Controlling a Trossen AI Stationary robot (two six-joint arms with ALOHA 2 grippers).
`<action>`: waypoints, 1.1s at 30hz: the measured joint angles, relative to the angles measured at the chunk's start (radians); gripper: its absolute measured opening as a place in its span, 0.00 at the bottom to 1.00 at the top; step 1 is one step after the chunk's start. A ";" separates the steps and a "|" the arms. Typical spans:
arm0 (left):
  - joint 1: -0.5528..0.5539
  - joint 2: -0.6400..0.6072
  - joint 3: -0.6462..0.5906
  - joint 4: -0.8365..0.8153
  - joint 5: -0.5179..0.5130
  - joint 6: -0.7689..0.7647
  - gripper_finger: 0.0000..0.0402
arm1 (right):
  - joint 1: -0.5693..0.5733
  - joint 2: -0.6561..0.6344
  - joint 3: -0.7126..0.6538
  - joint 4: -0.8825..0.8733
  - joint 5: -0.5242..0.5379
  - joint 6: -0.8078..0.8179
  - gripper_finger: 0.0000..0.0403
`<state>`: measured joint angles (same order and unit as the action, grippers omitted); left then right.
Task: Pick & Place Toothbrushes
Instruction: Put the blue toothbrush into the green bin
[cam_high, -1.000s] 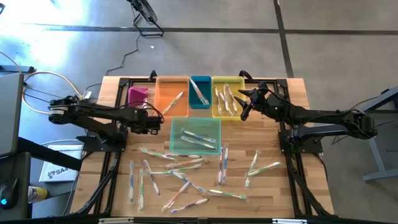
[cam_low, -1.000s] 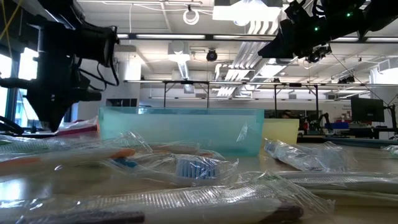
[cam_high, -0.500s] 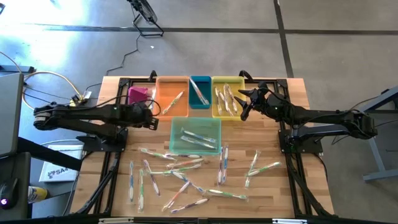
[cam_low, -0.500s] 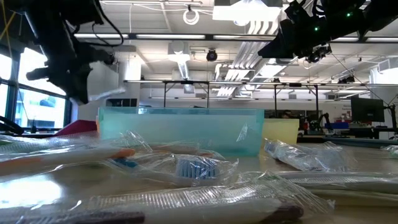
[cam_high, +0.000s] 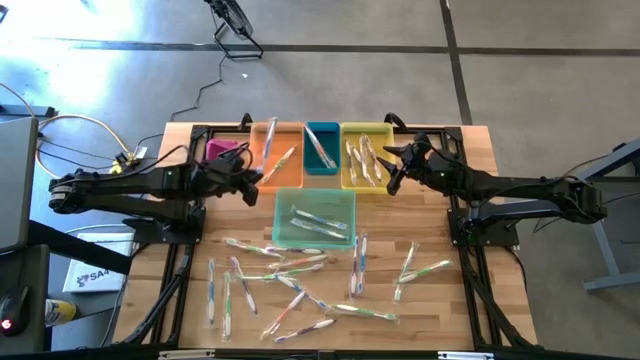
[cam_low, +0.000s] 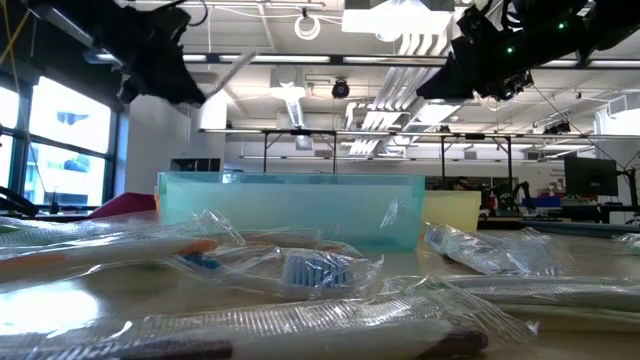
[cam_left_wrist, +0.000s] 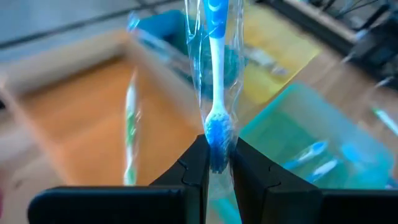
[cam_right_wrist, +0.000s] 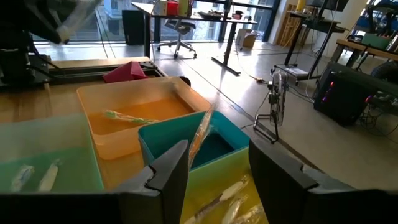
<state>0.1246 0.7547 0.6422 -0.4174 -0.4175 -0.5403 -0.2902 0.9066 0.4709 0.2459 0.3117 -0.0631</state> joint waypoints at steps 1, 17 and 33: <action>0.000 0.000 0.000 0.026 0.005 0.020 0.11 | 0.000 0.000 0.000 -0.005 0.000 0.012 0.40; 0.000 0.091 0.001 0.266 0.242 0.118 0.11 | 0.000 0.000 0.000 -0.003 0.000 0.005 0.40; -0.102 0.274 0.001 0.300 0.409 0.162 0.11 | 0.000 0.000 0.000 -0.017 0.000 -0.009 0.40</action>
<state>0.0227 1.0285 0.6430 -0.1176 -0.0086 -0.3779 -0.2903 0.9062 0.4709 0.2287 0.3119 -0.0718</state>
